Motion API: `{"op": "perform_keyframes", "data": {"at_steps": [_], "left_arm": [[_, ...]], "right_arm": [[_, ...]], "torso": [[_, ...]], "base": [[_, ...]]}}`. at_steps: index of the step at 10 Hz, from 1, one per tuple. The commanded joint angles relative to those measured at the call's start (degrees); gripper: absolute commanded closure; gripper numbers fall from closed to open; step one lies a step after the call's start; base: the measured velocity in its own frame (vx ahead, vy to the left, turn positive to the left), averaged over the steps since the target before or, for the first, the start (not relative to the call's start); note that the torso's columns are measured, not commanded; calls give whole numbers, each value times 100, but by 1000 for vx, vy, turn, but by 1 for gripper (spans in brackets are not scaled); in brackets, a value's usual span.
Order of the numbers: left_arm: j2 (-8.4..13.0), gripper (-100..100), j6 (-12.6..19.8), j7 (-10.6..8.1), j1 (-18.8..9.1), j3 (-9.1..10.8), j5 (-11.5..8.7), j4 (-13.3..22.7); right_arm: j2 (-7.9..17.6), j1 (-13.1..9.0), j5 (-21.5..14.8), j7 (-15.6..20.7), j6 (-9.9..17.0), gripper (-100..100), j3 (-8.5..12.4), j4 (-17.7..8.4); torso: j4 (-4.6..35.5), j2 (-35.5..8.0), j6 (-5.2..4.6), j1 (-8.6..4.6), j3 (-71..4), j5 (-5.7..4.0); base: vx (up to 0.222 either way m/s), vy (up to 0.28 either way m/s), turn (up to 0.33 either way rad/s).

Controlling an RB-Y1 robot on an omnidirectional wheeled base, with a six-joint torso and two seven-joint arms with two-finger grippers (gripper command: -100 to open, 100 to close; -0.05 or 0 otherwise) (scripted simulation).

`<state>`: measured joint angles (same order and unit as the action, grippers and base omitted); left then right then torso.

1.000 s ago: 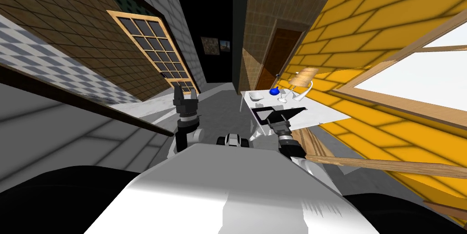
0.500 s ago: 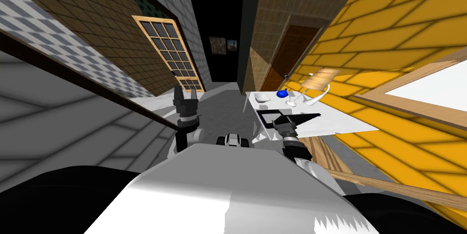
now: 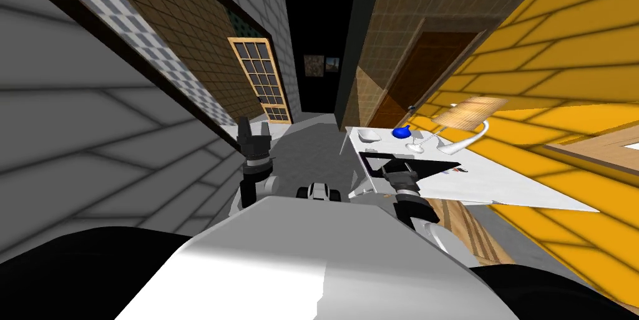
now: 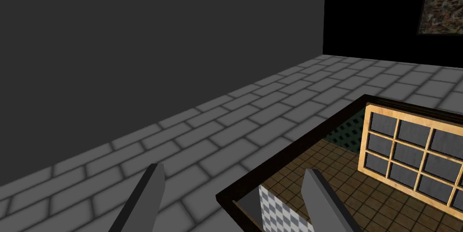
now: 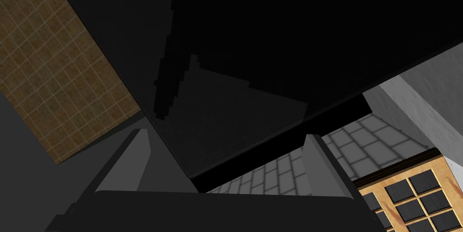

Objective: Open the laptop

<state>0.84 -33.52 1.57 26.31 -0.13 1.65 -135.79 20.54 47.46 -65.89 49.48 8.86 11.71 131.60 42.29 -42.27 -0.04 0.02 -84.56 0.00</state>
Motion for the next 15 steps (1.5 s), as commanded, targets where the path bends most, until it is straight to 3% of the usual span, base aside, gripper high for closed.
{"op": "perform_keyframes", "data": {"at_steps": [1, 3, 4, 5, 6, 8, 10, 11, 12, 13, 15], "left_arm": [[0, 0, 0, 0, 1, 0, 0, 0], [0, 0, 0, 0, -1, 0, 0, 0], [0, 0, 0, 0, 0, 0, 0, 0], [0, 0, 0, 0, 0, 0, 0, 0], [0, 0, 0, 0, 0, 0, 0, 0], [0, 0, 0, 0, 0, 0, 0, 0], [0, 0, 0, 0, 0, 1, 0, 0], [1, 0, 0, 0, 2, 1, 0, 0], [1, 0, -1, 0, 4, 3, 0, -1], [2, 0, -1, 0, 4, 3, 0, -1], [2, 0, -1, 0, 4, 3, 0, -1]], "right_arm": [[104, 5, 149, -69, 256, -100, 190, -109], [197, 15, 343, -207, 628, -100, 506, -327], [197, 15, 343, -207, 628, -100, 562, -327], [243, 20, 440, -276, 814, -100, 745, -436], [243, 20, 440, -276, 814, -100, 748, -436], [335, 29, 634, -413, 1129, -100, 1120, -654], [424, 66, 737, -331, 1244, -100, 1041, -554], [289, 24, 537, -345, 1000, 100, 934, -545], [243, 20, 440, -276, 853, 100, 748, -436], [243, 20, 440, -276, 814, 100, 748, -436], [151, 10, 246, -138, 442, 100, 377, -218]], "torso": [[-2, 1, -2, -3, -2, -2], [-2, 3, 11, -2, -4, -1], [2, -13, 2, -4, 5, 1], [2, -5, 2, -6, 3, -1], [-1, 2, 5, -2, -2, -1], [-2, 3, 4, 2, -5, 0], [1, -4, 1, -5, 2, 0], [-3, 11, -2, -18, -7, -5], [-9, 29, -6, -26, -19, -8], [-13, 40, 5, -28, -27, -8], [-1, 1, 4, 7, -3, 2]], "base": [[-71, 28, 44], [-108, 37, 378], [-101, 22, 300], [-89, 36, 383], [-67, 31, 318], [-94, 64, 420], [-61, 32, 183], [48, -33, -394], [119, -80, -389], [104, -68, -345], [123, -42, -468]]}}
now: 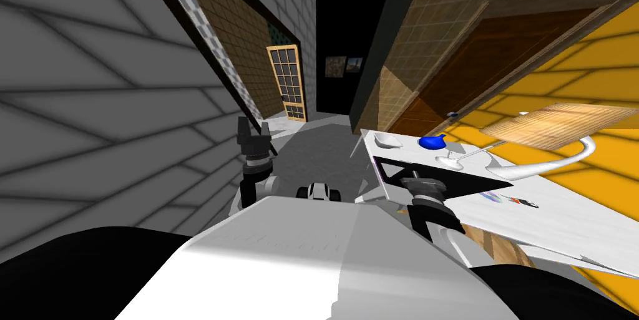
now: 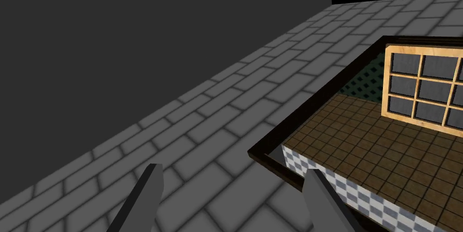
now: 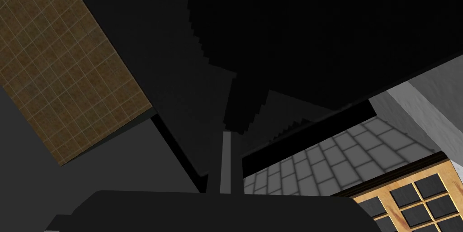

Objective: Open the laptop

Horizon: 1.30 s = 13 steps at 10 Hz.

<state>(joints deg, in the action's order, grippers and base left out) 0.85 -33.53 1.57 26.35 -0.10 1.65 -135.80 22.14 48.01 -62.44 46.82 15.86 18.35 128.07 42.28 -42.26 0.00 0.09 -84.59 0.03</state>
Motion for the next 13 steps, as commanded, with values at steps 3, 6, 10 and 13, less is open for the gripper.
{"op": "perform_keyframes", "data": {"at_steps": [3, 6, 10, 13], "left_arm": [[0, 0, 0, 0, -1, 0, 0, 0], [0, 0, 1, 0, -3, -1, 0, 1], [0, 0, 0, 0, -1, 0, 0, 0], [0, 0, 1, 0, -4, -1, 0, 1]], "right_arm": [[-102, -54, -294, 267, -630, 100, -660, 352], [-148, -59, -391, 336, -816, 100, -846, 461], [-287, -74, -682, 543, -1350, 100, -1403, 788], [-260, 147, -636, 487, -1375, -100, -1321, 861]], "torso": [[5, -15, -1, -13, 10, -4], [3, -13, 5, -3, 8, -1], [0, 0, -2, -13, 1, -4], [6, -23, 5, -11, 15, -4]], "base": [[98, -45, -380], [66, -18, -224], [119, -7, -419], [63, 2, -106]]}}
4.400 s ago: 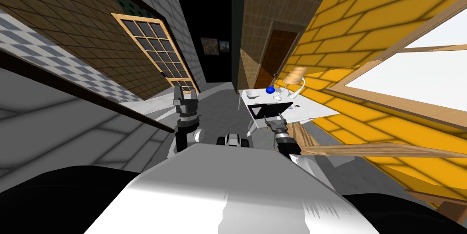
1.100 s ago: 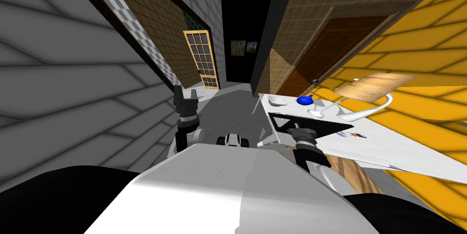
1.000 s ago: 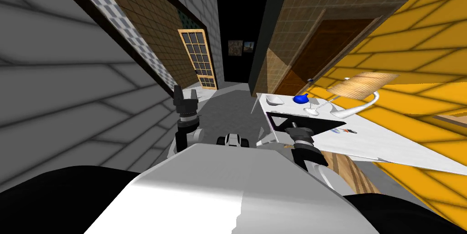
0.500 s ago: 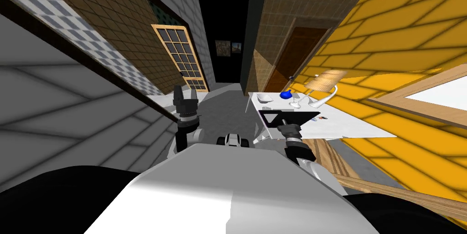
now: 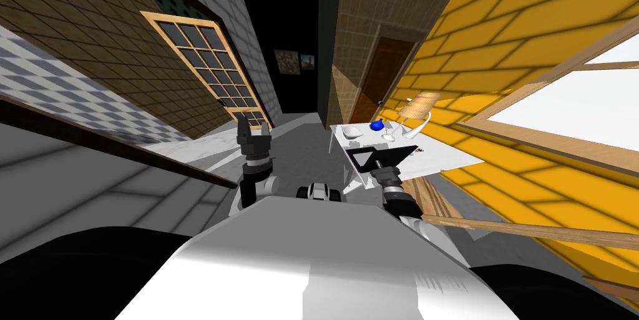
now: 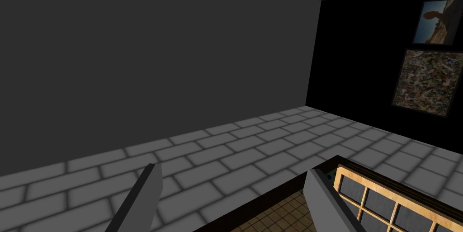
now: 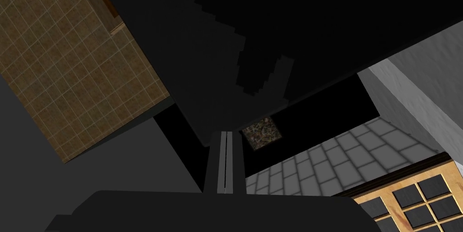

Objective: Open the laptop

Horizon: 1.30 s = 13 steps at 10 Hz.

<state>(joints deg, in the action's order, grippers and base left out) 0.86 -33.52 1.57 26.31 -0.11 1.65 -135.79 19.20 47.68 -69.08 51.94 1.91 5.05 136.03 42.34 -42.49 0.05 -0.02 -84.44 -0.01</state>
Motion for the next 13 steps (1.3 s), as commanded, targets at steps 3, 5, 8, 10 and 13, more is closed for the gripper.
{"op": "perform_keyframes", "data": {"at_steps": [3, 5, 8, 10, 13], "left_arm": [[0, 0, 0, 0, 1, 0, 0, 0], [0, 0, 0, 0, 0, 0, 0, 0], [0, 0, 0, 0, 0, 0, 0, 0], [0, 0, 0, 0, 0, 0, 0, 0], [0, 0, 0, 0, 0, 0, 0, 0]], "right_arm": [[98, 474, 26, -28, 50, -100, 24, 205], [151, 704, -1, -10, 72, -100, 37, 428], [228, 1039, -43, 17, 105, -100, 56, 519], [279, 1251, -84, 45, 125, -100, 69, 545], [359, 1568, -172, 106, 154, -100, 89, 844]], "torso": [[-8, 26, -4, 5, -17, 2], [-6, 21, -5, 0, -13, 1], [-5, 18, -5, 1, -11, 0], [-6, 21, -4, -2, -13, 0], [-6, 23, -5, 4, -13, 2]], "base": [[72, 11, -28], [69, 7, -18], [64, 5, -21], [59, 0, -17], [58, 13, -17]]}}
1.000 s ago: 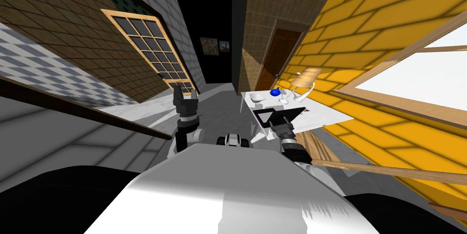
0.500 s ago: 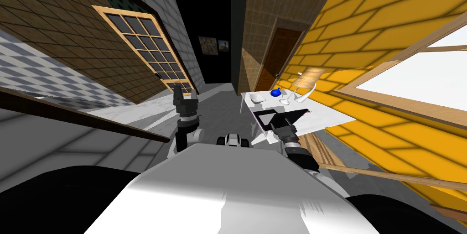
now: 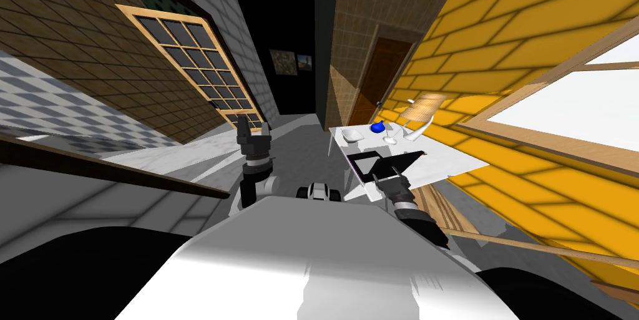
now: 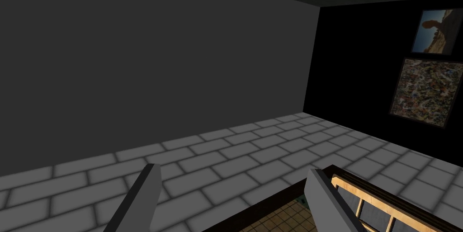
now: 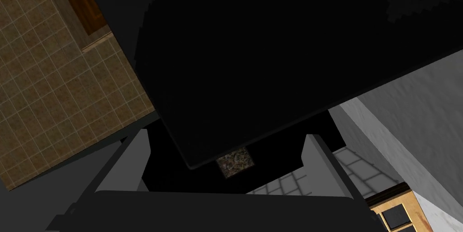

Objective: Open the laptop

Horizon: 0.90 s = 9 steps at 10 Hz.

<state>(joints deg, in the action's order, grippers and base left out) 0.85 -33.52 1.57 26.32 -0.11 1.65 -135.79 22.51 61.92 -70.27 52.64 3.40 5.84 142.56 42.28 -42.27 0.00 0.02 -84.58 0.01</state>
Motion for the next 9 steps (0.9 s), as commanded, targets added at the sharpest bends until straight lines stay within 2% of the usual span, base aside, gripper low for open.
{"op": "perform_keyframes", "data": {"at_steps": [1, 3, 4, 6, 7, 8, 9], "left_arm": [[0, 0, 0, 0, 0, 0, 0, 0], [0, 0, 0, 0, 0, 0, 0, 0], [0, 0, 0, 0, -1, 0, 0, 0], [0, 0, 0, 0, 0, 0, 0, 0], [0, 0, 0, 0, 0, 0, 0, 0], [0, 0, 0, 0, 0, 0, 0, 0], [0, 0, 0, 0, 0, 0, 0, 0]], "right_arm": [[36, 179, -63, 43, 8, -100, 12, 299], [48, 225, -78, 54, 12, -100, 15, 520], [-82, 233, -119, 49, -99, -100, 43, 445], [-98, 280, -122, 46, -118, -100, 57, 493], [-99, 284, -122, 45, -118, 100, 59, 498], [24, 520, -40, -62, -149, 100, 279, 521], [24, 520, -40, -62, -149, 100, 279, 521]], "torso": [[0, 0, 0, -1, 0, -1], [3, -10, 0, -4, 7, -2], [3, -12, -1, -4, 7, -2], [-7, 28, 0, -11, -15, -3], [-6, 12, 0, -4, -11, -2], [3, -13, -1, 2, 7, 0], [3, -9, 0, 13, 6, 3]], "base": [[41, 10, -7], [16, 0, -4], [0, 0, 0], [97, -21, 14], [9, -3, 0], [48, 36, 14], [59, 46, 5]]}}
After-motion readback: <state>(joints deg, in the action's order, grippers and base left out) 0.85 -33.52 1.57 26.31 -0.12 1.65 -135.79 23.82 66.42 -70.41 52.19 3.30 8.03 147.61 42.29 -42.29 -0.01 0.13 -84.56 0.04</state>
